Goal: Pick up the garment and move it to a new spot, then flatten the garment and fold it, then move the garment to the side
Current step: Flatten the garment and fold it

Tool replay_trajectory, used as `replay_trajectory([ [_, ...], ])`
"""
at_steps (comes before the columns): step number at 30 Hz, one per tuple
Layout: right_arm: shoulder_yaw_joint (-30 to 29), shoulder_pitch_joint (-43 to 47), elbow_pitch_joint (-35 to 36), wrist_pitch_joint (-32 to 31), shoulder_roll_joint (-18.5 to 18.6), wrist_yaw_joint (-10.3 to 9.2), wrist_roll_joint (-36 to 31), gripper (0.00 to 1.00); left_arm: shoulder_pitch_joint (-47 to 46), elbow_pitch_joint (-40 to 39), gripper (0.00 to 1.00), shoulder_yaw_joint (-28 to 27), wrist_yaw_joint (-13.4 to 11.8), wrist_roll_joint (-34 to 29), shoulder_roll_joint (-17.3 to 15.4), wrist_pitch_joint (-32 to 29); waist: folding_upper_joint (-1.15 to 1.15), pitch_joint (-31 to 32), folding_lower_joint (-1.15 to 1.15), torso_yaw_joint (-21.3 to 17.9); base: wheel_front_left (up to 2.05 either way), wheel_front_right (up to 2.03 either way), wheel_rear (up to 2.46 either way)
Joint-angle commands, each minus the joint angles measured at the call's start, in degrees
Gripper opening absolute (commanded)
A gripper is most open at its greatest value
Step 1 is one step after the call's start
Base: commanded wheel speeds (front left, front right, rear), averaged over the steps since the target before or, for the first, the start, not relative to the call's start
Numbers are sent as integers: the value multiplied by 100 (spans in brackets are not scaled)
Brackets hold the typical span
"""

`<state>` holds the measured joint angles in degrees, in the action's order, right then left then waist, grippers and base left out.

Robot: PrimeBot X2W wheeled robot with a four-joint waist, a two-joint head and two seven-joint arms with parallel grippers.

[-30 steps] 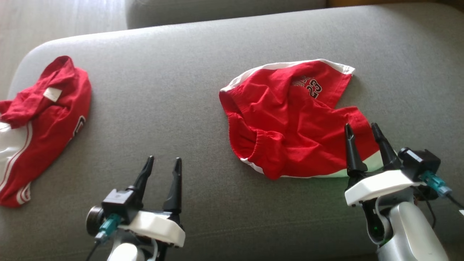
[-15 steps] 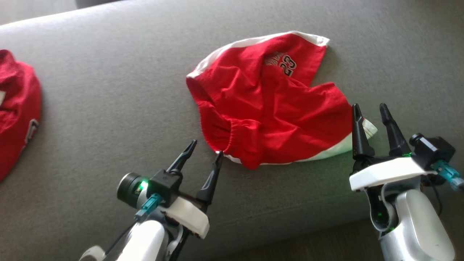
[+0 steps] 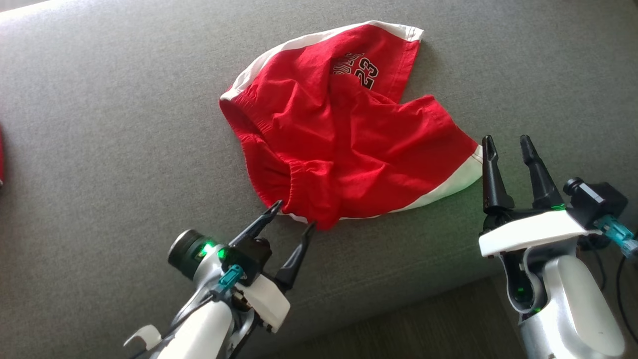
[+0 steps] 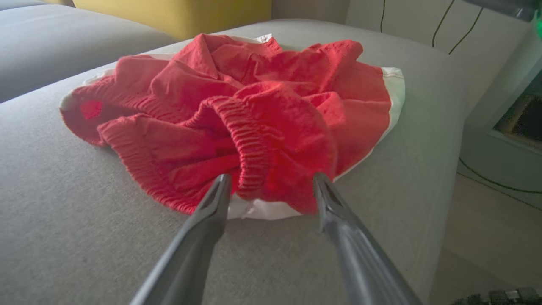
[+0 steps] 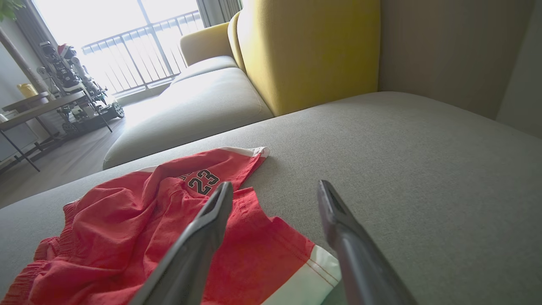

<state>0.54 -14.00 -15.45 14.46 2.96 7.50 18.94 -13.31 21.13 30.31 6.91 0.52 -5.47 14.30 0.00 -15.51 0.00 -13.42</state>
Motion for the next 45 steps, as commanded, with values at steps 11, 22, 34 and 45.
replay_trajectory([
  [11,94,-204,122,53,-8,-1,-13,100,-269,203,100,-176,-271,-18,-63,70,0,8,0,45,0,0,0],
  [22,124,-218,108,53,-8,-1,-27,100,-480,573,0,-104,-314,-17,-79,70,0,-74,0,51,0,0,0],
  [34,-500,-237,-1039,53,-8,-1,27,100,-198,246,0,-333,-337,354,-110,70,0,209,0,345,0,0,0],
  [45,-681,-559,-2227,53,-8,-1,265,100,113,-272,0,-383,-270,450,-148,70,0,302,0,720,0,0,0],
])
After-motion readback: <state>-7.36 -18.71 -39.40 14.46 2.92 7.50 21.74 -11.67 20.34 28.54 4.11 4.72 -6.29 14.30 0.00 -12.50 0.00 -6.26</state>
